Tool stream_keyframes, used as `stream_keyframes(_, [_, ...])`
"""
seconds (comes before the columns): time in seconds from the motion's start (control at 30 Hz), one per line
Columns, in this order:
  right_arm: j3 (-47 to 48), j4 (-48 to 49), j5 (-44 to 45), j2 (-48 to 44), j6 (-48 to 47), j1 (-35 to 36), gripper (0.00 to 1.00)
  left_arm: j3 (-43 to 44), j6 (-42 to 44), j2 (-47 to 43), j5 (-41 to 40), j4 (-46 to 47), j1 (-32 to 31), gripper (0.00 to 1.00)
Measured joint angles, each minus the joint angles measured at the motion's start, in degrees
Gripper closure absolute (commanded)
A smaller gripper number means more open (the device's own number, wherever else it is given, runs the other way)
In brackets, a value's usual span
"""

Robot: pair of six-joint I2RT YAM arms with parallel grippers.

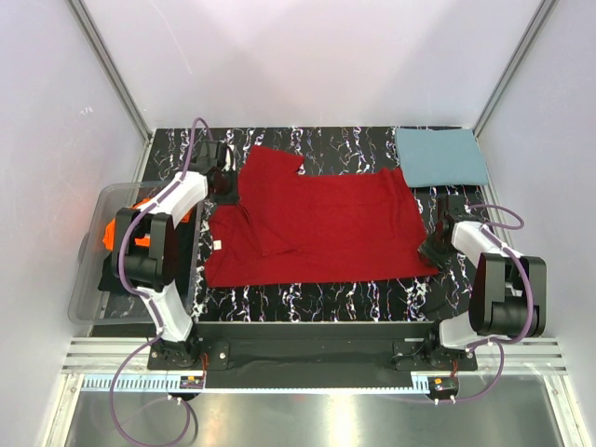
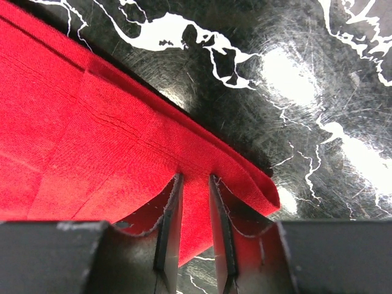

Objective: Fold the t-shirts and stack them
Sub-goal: Fold the tshirt

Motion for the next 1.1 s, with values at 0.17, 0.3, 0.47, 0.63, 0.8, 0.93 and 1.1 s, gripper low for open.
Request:
stream_keyframes(0.17, [-0.2,-0.1,-0.1,-0.7,-0.5,-0.1,0.7,3.0,0.3,2.2,-0.7,-2.0,0.0,0.72])
stream_keyframes(0.3, [-0.1,-0.3,-1.6,-3.7,-1.5,-0.2,0.69,4.3,-0.3,2.4,-1.7,-3.0,-0.3,0.6])
stream_keyframes(0.47, [0.5,-0.5,-4.5,-9.9,-1.6,-0.2,0.68,3.9,-2.3,0.3,-2.4,-3.6,-3.0,0.6])
stream_keyframes(0.63, [1.0,-0.5,-7.9,-14.1,-1.6,-0.2,0.68,-5.1,-7.4,-7.6,-2.1,-1.8,-8.7,0.64])
stream_keyframes(0.8, [1.2,-0.5,-10.3,-16.3,-1.6,-0.2,0.68,-14.6,-13.8,-11.5,-1.5,0.3,-13.6,0.64])
stream_keyframes(0.93, [1.4,-0.6,-11.0,-17.1,-1.8,-0.2,0.68,-20.3,-18.2,-12.4,-1.8,2.2,-14.7,0.6])
stream_keyframes(1.1, [1.5,-0.8,-12.0,-17.1,-2.2,-0.2,0.68,-23.6,-21.5,-13.7,-2.3,4.2,-14.7,0.59])
